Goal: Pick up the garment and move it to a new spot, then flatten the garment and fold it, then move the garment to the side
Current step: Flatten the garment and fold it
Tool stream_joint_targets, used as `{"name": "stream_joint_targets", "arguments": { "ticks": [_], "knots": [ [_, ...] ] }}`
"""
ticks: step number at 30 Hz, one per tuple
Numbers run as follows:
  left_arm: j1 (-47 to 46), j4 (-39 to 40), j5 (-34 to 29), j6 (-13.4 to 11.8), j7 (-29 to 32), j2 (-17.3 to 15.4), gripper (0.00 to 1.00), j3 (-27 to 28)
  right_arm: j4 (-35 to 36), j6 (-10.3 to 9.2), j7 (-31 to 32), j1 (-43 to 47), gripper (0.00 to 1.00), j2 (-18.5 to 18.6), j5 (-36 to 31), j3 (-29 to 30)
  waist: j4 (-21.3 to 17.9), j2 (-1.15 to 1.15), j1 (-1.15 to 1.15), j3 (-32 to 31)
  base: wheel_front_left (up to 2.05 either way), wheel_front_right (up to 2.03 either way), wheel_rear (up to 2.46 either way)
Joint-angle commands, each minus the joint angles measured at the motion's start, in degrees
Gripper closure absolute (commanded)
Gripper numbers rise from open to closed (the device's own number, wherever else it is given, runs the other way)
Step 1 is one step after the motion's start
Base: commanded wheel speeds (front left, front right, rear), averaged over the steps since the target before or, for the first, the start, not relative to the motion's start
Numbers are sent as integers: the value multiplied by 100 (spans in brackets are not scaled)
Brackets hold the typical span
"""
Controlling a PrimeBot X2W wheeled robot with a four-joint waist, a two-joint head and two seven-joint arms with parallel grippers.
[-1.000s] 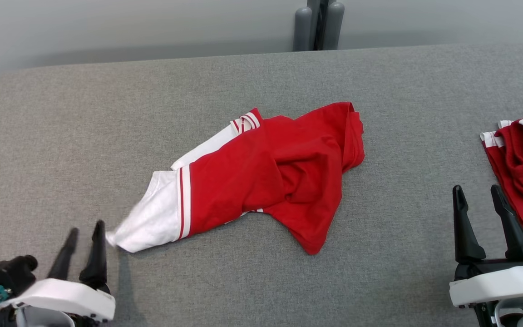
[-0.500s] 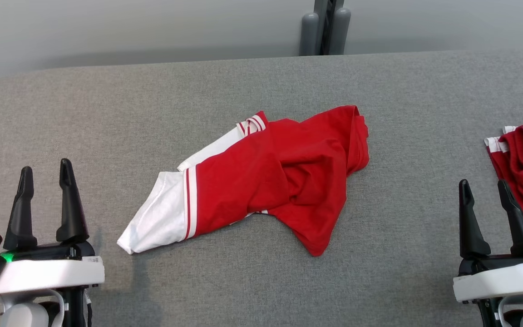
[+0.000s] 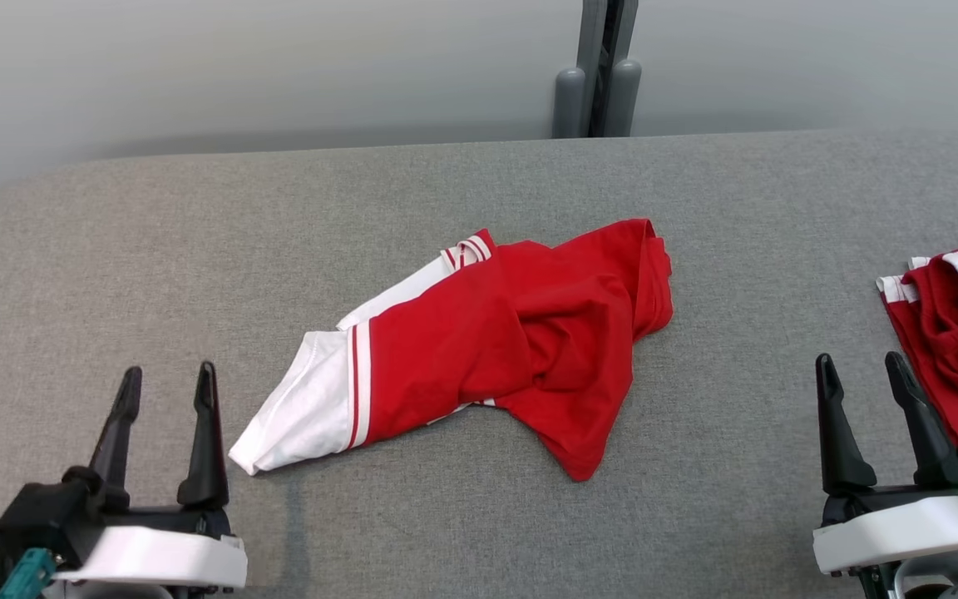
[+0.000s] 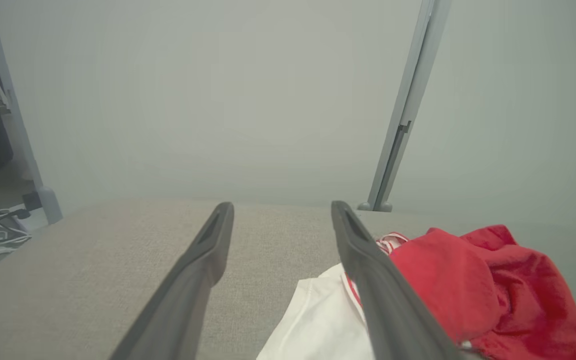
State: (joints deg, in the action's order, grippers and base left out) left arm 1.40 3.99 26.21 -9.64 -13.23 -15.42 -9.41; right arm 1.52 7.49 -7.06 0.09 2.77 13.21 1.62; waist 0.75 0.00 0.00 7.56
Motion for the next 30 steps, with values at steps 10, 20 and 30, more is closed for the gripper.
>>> {"name": "stream_joint_targets", "arguments": {
  "ticks": [10, 20, 30],
  "knots": [
    [26, -244, 45, 45, 172, -53, 0, -108, -22, 1, 43, 93, 0, 28, -20, -26, 56, 0, 0, -56, 0, 0, 0],
    [-112, -385, 61, 92, 151, -99, 0, -136, -12, 1, 92, -1, 0, 29, -26, 35, 105, 0, 0, -23, 0, 0, 0],
    [-296, -315, 53, 115, 172, -87, 0, -212, -688, 1, 326, -995, 0, 38, 272, 367, 249, 0, 0, 243, 0, 0, 0]
  ]
}}
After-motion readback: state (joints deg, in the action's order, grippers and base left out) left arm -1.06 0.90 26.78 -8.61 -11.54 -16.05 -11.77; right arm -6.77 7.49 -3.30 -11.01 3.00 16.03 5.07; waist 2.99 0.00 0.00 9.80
